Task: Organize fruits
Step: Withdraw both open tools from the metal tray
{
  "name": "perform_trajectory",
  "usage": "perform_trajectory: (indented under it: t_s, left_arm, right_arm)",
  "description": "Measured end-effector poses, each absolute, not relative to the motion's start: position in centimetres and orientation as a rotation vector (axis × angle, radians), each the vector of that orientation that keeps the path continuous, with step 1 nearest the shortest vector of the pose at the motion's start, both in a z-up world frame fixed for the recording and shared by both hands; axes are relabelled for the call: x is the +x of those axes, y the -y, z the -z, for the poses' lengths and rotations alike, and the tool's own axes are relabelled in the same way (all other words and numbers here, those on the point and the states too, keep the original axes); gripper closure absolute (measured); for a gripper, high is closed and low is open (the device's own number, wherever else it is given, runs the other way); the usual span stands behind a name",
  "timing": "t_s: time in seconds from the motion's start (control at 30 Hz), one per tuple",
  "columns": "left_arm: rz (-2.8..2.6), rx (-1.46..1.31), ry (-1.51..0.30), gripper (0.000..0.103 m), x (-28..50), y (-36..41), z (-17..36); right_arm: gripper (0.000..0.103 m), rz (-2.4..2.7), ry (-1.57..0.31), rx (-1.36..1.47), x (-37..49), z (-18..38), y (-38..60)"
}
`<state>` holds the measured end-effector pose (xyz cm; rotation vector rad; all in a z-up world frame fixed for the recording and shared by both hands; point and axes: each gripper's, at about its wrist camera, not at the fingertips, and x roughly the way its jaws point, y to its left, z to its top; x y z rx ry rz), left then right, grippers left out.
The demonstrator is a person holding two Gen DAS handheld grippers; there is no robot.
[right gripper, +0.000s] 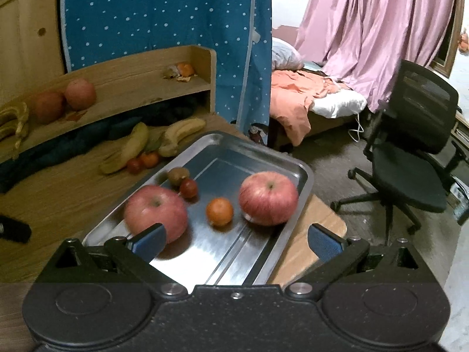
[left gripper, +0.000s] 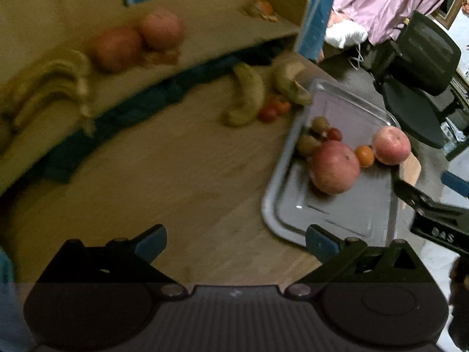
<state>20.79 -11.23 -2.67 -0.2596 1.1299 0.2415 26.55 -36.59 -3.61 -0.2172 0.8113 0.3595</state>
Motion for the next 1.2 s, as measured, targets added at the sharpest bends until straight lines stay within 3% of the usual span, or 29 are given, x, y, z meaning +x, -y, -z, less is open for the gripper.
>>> perform_trajectory:
  t_s: [0.83, 1.2]
  left_arm:
    - [-0.448, -0.267, -1.12, 0.0, 7.1, 5.7, -0.1]
    - [-0.39, -0.306, -1.103, 0.0, 7.2, 2.5, -0.5]
  right_arm:
    - [0.001, -0.48, -0.89, -0.228, 14.1, 1.2, 30.2]
    - [0.001, -0.427, -0.862, -0.192, 12.1, -1.5, 28.3]
